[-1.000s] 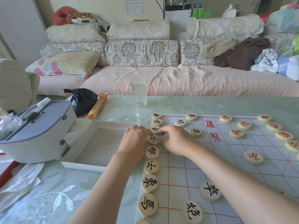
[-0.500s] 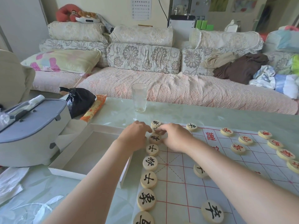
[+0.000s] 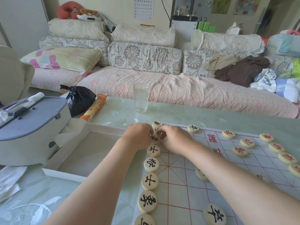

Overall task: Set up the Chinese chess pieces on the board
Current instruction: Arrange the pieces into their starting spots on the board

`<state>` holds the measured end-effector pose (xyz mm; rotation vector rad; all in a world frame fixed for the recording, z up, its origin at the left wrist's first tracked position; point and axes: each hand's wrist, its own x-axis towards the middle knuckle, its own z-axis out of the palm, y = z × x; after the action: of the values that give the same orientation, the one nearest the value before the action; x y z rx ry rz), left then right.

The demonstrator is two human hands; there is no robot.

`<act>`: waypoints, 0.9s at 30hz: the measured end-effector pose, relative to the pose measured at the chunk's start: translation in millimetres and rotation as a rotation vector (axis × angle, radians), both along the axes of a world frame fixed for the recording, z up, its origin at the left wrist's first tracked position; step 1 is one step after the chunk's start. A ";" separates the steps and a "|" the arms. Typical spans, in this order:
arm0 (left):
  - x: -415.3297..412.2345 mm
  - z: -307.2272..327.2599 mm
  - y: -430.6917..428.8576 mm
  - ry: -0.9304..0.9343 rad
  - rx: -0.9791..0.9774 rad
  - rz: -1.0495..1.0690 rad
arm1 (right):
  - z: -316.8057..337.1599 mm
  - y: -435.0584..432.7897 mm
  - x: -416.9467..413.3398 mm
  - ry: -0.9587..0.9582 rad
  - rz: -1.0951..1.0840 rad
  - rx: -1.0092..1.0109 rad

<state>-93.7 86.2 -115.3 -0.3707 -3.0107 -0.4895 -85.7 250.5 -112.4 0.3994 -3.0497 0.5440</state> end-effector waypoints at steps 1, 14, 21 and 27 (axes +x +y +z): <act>0.0 -0.1 -0.6 -0.005 0.005 0.012 | -1.5 -0.8 0.0 0.003 -0.009 -0.014; 1.7 2.4 -12.1 -0.024 0.014 -0.028 | -4.3 1.6 2.3 -0.016 -0.039 -0.132; 1.9 0.8 -4.3 -0.120 0.182 -0.008 | -4.3 -2.5 5.0 -0.026 -0.044 -0.132; -0.1 1.7 -8.4 -0.037 0.068 -0.013 | -5.2 0.7 5.3 -0.023 -0.048 -0.140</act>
<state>-93.9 77.9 -113.6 -0.3806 -3.0197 -0.6049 -80.3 251.2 -117.6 0.3166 -3.0099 0.7583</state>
